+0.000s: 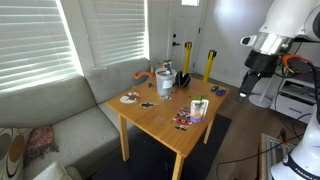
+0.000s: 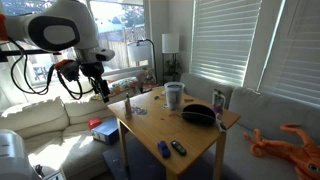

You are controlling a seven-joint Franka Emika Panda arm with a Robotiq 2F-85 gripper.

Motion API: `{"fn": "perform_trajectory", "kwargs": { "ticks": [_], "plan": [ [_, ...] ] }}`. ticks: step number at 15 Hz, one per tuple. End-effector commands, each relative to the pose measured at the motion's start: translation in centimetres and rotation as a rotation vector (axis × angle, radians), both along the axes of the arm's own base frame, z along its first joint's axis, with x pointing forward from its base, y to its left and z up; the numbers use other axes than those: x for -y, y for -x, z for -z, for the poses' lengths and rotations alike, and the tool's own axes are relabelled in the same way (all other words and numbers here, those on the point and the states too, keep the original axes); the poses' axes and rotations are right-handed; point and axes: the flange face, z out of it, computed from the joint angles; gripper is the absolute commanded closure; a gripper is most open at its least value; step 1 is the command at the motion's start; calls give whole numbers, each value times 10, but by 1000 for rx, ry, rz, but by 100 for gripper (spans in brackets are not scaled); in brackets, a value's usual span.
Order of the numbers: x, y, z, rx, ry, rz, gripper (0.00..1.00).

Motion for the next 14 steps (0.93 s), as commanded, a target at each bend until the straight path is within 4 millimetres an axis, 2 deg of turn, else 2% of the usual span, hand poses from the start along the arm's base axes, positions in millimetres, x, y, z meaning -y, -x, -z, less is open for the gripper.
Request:
{"fn": "perform_trajectory", "kwargs": {
  "ticks": [1,8,11,14],
  "plan": [
    [0,0,-1,-1,0,0,0],
    [0,0,-1,-1,0,0,0],
    [30,-33,0,-33,-13,214,0],
    [54,-69,-6,70,-17,360,0]
  ]
}}
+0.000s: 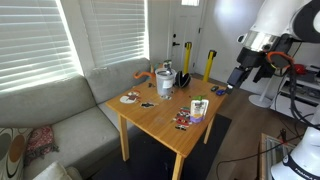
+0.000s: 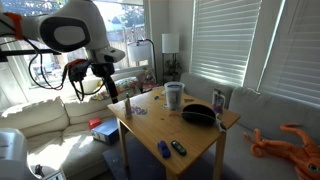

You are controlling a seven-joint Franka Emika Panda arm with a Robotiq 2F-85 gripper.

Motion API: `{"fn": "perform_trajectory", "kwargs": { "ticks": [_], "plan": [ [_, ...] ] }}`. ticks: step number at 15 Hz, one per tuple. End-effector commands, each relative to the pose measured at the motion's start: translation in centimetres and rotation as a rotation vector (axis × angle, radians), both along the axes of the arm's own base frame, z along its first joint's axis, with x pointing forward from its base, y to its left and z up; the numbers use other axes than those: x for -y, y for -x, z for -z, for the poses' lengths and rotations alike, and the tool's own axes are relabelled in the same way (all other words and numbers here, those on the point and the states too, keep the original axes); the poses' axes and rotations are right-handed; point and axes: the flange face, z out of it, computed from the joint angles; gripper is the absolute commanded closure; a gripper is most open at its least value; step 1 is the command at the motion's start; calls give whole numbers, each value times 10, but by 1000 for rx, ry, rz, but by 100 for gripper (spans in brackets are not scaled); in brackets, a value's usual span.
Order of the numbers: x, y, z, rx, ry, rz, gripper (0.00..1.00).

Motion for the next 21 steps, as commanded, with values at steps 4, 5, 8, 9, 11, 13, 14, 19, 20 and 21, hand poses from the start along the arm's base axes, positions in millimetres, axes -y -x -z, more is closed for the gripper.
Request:
{"fn": "perform_trajectory", "kwargs": {
  "ticks": [4,5,8,9,11,13,14,19,20,21],
  "plan": [
    [23,-91,-14,203,108,70,0],
    [22,-101,-14,228,133,60,0],
    [13,-131,-14,256,187,13,0],
    [10,-139,-14,262,199,-5,0],
    [5,-150,-10,265,200,-42,0],
    [8,-139,-7,256,184,-19,0],
    [7,-143,-6,253,185,-24,0],
    [6,-147,-6,253,186,-30,0],
    [6,-147,-6,253,186,-30,0],
    [9,-149,-7,259,190,-36,0]
  ]
}}
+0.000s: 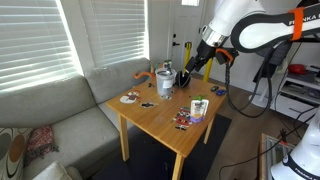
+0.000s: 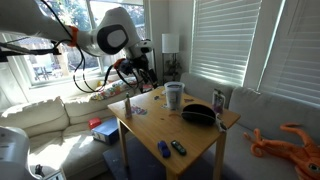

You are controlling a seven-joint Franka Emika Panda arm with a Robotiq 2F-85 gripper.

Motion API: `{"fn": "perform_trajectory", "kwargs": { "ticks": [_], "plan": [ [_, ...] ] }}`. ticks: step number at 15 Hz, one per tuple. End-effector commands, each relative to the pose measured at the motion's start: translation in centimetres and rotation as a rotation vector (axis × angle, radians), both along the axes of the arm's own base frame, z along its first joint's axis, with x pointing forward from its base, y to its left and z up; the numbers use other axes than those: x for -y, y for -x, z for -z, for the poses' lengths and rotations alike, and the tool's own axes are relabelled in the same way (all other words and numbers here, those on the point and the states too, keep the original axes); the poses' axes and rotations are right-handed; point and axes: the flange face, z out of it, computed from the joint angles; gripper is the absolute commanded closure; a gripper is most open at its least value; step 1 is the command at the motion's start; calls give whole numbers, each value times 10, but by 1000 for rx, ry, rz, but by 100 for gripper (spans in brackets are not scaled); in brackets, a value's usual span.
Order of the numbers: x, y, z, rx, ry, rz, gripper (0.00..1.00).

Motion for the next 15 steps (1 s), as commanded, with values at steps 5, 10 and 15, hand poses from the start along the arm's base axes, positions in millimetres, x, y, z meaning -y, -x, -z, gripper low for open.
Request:
{"fn": "perform_trajectory", "kwargs": {
  "ticks": [5,10,15],
  "plan": [
    [29,-32,-8,44,32,8,0],
    [37,-63,-18,76,27,-16,0],
    [43,-95,-16,66,25,-36,0]
  ]
}}
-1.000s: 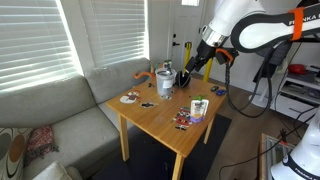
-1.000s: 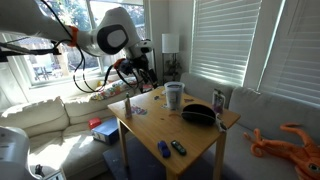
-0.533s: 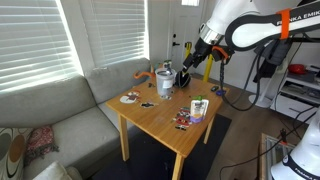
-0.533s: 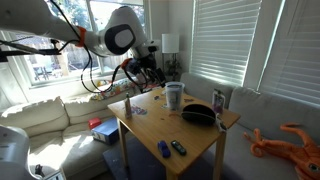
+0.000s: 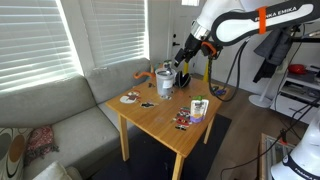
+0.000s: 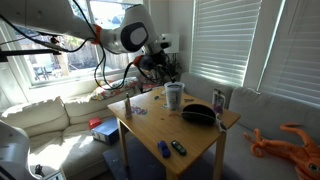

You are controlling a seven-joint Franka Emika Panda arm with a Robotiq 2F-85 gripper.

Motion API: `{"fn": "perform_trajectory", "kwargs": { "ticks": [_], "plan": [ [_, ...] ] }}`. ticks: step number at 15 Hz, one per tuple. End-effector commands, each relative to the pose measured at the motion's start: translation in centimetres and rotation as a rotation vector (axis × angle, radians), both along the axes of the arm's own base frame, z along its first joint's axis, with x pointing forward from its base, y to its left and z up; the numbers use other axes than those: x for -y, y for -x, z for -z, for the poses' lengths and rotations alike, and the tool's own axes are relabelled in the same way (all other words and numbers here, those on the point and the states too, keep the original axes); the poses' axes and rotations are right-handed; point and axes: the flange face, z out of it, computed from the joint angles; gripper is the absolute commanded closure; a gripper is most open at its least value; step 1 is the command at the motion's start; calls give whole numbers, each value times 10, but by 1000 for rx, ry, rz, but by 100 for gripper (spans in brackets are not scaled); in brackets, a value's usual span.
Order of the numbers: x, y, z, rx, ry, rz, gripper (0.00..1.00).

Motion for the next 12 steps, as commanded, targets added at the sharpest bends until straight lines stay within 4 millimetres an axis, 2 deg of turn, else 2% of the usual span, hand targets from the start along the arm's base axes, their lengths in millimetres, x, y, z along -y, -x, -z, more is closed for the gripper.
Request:
{"fn": "perform_trajectory", "kwargs": {
  "ticks": [1,7,8,9,10,12],
  "plan": [
    [3,-31,-1,-2,3,-28,0],
    [7,-62,8,-13,10,-66,4],
    [8,-67,10,-19,11,-72,10],
    [8,-70,12,-23,13,-77,11],
    [9,-73,15,-29,13,-81,19],
    [10,-79,19,-37,15,-88,23]
  ]
}}
